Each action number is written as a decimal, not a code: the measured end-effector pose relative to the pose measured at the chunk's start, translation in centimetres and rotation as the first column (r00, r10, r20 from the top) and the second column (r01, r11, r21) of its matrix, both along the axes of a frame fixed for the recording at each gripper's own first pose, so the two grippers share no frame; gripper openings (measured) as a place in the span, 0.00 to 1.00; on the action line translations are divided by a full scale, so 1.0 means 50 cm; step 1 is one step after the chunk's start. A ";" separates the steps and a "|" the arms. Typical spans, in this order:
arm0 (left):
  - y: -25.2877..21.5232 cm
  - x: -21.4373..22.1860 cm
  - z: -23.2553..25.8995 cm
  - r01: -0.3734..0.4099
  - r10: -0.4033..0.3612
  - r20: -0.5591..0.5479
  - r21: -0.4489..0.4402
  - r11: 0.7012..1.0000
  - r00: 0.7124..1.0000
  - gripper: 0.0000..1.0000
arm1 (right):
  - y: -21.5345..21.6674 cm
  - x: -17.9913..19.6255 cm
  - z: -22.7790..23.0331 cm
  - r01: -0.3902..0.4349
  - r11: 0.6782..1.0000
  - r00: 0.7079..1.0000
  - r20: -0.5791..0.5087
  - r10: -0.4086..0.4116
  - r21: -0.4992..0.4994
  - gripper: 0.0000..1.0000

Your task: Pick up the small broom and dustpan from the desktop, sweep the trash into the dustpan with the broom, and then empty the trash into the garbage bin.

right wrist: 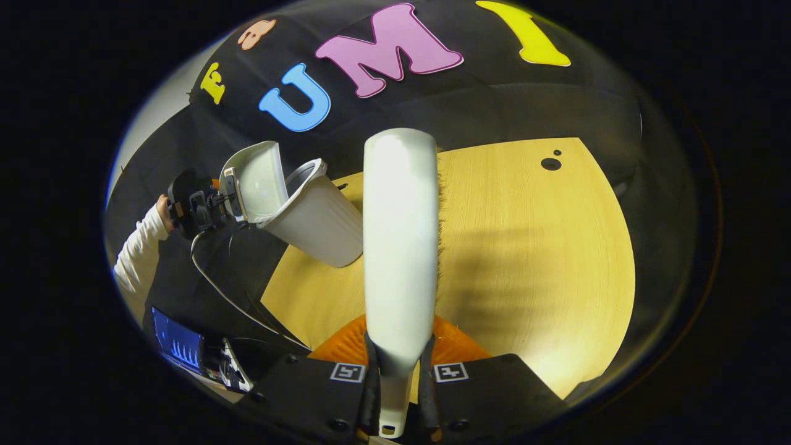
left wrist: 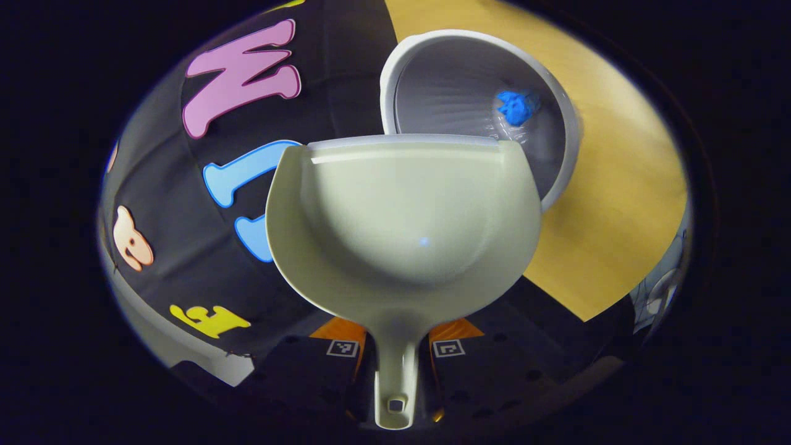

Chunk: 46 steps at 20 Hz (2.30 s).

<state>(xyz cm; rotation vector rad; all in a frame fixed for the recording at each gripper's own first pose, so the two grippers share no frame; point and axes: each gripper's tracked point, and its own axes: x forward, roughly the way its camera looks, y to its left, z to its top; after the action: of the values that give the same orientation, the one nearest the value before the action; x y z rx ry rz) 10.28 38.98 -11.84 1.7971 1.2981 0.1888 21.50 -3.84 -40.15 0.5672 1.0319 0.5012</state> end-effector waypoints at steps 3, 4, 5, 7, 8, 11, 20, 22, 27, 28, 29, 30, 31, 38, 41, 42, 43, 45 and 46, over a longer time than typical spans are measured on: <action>-0.014 -0.007 0.011 0.046 -0.046 -0.002 0.033 0.998 0.999 0.27 | 0.005 -0.006 0.001 -0.013 1.000 1.000 0.004 0.013 -0.006 0.25; -0.020 -0.009 0.007 0.046 -0.047 0.013 0.020 0.999 0.999 0.27 | 0.006 -0.008 0.003 -0.016 1.000 1.000 0.004 0.017 -0.007 0.29; -0.024 -0.009 0.003 0.043 -0.043 0.032 -0.003 0.999 0.999 0.27 | 0.006 -0.009 0.004 -0.016 1.000 1.000 0.004 0.016 -0.008 0.29; -0.036 -0.013 0.016 0.037 -0.034 0.081 -0.037 0.999 0.996 0.28 | 0.008 -0.010 0.005 -0.013 1.000 1.000 0.003 0.013 -0.010 0.25; -0.048 -0.010 0.027 0.040 -0.035 0.108 -0.052 0.998 0.994 0.27 | 0.008 -0.010 0.008 -0.012 1.000 1.000 0.002 0.012 -0.011 0.25; -0.076 -0.019 0.062 0.033 -0.008 0.208 -0.119 0.992 0.978 0.27 | 0.020 -0.015 0.021 -0.020 1.000 1.000 0.009 0.020 -0.013 0.26; -0.269 -0.050 0.191 0.175 0.194 0.566 -0.531 0.829 0.801 0.27 | 0.045 0.011 0.119 0.035 0.999 0.993 0.117 -0.031 -0.039 0.21; -0.346 -0.063 0.182 0.232 0.286 0.584 -0.655 0.719 0.760 0.27 | 0.039 0.035 0.149 0.072 0.996 0.986 0.154 -0.063 -0.056 0.26; -0.547 -0.094 0.057 0.271 0.560 0.386 -0.921 0.281 0.733 0.27 | 0.022 0.096 0.225 0.156 0.978 0.954 0.278 -0.112 -0.141 0.25; -0.583 -0.101 0.020 0.248 0.611 0.304 -0.952 0.178 0.731 0.27 | 0.017 0.102 0.229 0.170 0.973 0.952 0.280 -0.122 -0.155 0.26; -0.615 -0.105 -0.014 0.216 0.650 0.223 -0.972 0.091 0.726 0.27 | 0.008 0.106 0.218 0.190 0.965 0.954 0.267 -0.138 -0.180 0.30; -0.640 -0.116 -0.048 0.181 0.679 0.146 -0.983 0.020 0.719 0.24 | 0.002 0.107 0.204 0.201 0.959 0.957 0.248 -0.148 -0.201 0.30; -0.661 -0.136 -0.083 0.137 0.699 0.082 -0.990 -0.023 0.710 0.27 | -0.003 0.105 0.180 0.204 0.951 0.963 0.220 -0.152 -0.234 0.26; -0.707 -0.225 -0.353 -0.214 0.711 -0.212 -0.973 -0.087 0.671 0.27 | 0.059 -0.015 -0.061 0.056 0.935 0.990 -0.099 -0.096 -0.350 0.26; -0.729 -0.268 -0.438 -0.334 0.730 -0.321 -0.933 -0.134 0.604 0.27 | 0.084 -0.077 -0.163 -0.022 0.931 0.967 -0.243 -0.072 -0.364 0.27; -0.734 -0.278 -0.466 -0.365 0.732 -0.344 -0.921 -0.139 0.588 0.28 | 0.089 -0.084 -0.192 -0.045 0.927 0.955 -0.288 -0.070 -0.373 0.26; -0.735 -0.290 -0.491 -0.392 0.733 -0.360 -0.909 -0.138 0.577 0.28 | 0.094 -0.087 -0.219 -0.067 0.920 0.944 -0.322 -0.066 -0.385 0.27; -0.734 -0.297 -0.504 -0.450 0.737 -0.394 -0.883 -0.137 0.549 0.28 | 0.097 -0.095 -0.259 -0.103 0.906 0.926 -0.371 -0.063 -0.410 0.27; -0.737 -0.295 -0.510 -0.471 0.740 -0.413 -0.870 -0.148 0.531 0.28 | 0.100 -0.099 -0.271 -0.118 0.902 0.917 -0.393 -0.061 -0.416 0.27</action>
<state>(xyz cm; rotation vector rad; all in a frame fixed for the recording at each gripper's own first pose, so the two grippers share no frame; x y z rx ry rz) -4.46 2.13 -37.33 -0.1139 1.4767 0.0629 16.57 1.15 -53.72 0.2546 1.4962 0.1654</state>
